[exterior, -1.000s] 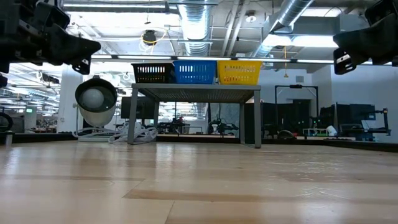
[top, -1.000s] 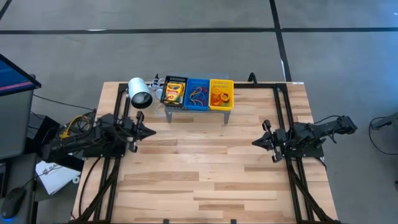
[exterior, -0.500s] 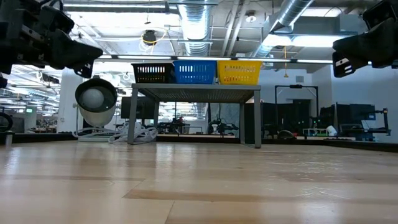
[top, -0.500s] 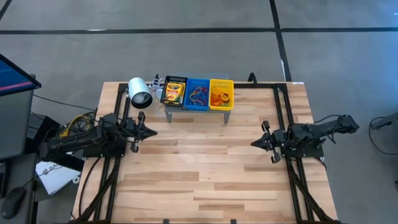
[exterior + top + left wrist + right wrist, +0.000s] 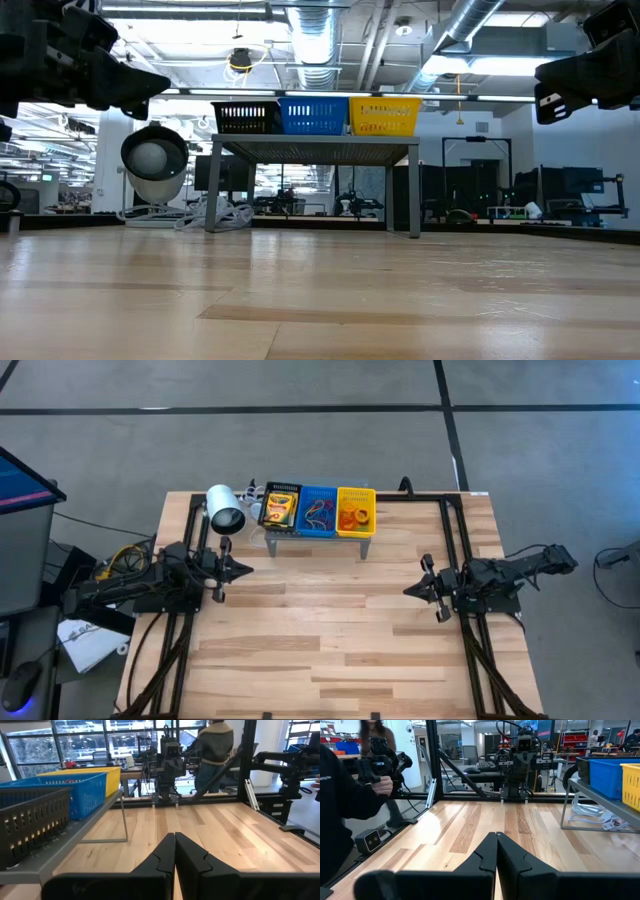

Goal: Pick & Place Office Desk Supplies
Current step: Return to Home Position

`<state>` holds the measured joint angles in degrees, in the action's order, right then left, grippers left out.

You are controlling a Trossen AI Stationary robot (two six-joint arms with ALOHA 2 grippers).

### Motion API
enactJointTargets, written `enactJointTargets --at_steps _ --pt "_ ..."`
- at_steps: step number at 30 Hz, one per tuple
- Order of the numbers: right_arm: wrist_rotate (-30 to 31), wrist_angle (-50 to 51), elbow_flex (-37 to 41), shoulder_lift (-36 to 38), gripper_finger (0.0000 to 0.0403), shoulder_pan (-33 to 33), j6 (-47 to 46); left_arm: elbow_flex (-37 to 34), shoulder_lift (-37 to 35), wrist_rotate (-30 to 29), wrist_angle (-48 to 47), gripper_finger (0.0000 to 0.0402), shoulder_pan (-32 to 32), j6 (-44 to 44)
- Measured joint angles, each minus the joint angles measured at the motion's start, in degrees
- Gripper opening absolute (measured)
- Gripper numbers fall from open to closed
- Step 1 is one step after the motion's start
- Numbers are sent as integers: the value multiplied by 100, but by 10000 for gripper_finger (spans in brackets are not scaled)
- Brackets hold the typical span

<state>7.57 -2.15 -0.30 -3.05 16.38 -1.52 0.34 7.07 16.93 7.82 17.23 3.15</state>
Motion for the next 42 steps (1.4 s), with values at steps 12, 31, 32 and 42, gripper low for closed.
enactJointTargets --at_steps 12,31,32,42 --pt "0 0 0 0 0 -2 0 0 0 1 404 1 0 -36" --pt "0 0 2 2 0 0 -2 0 -18 -7 508 1 -118 -40" --pt "0 0 2 2 0 0 -2 0 -92 -5 481 1 -140 -41" --pt "-6 2 2 7 0 0 -2 0 -704 -3 425 1 -146 -322"
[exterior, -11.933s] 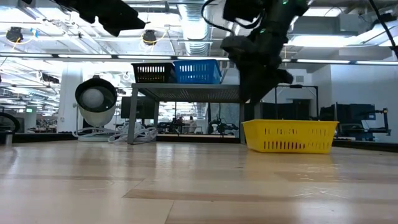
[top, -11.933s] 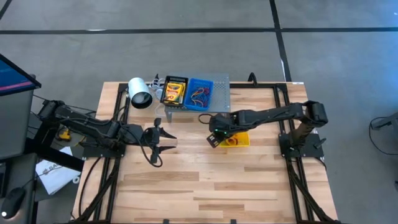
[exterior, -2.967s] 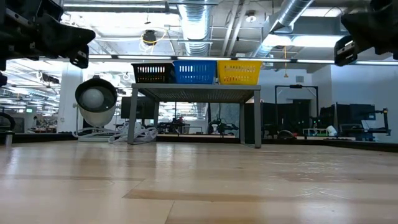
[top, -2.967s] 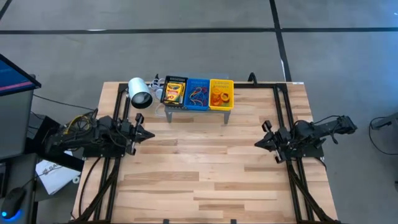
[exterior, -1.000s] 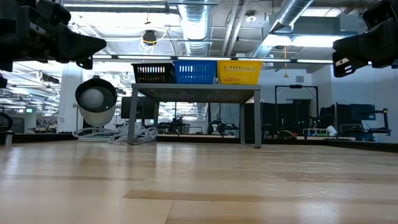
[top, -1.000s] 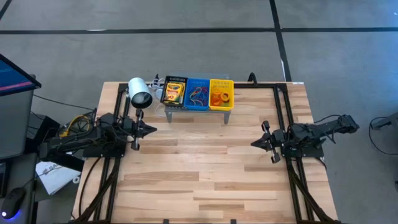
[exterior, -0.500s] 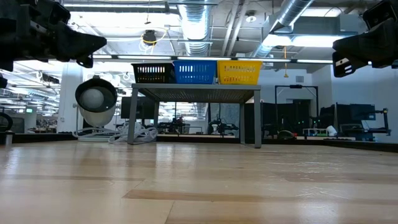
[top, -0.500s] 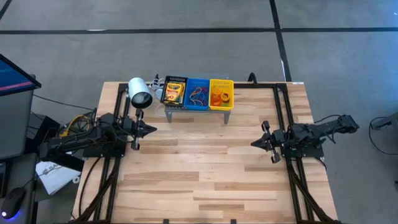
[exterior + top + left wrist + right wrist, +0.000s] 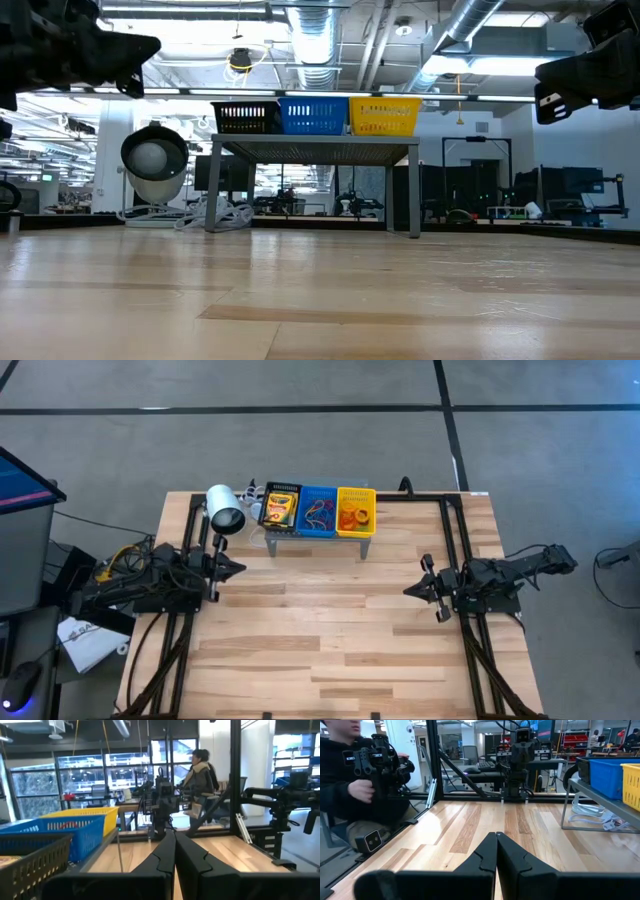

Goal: Pick & Place Office Desk Supplies
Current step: Return to Home Position

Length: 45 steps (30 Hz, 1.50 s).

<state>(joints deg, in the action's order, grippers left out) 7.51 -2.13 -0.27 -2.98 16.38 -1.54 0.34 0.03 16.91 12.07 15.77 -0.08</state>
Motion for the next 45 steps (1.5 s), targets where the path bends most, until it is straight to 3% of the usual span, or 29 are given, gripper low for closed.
enactJointTargets --at_steps 45 --pt "4 -2 0 0 0 -1 -1 0 11 2 83 1 0 0"
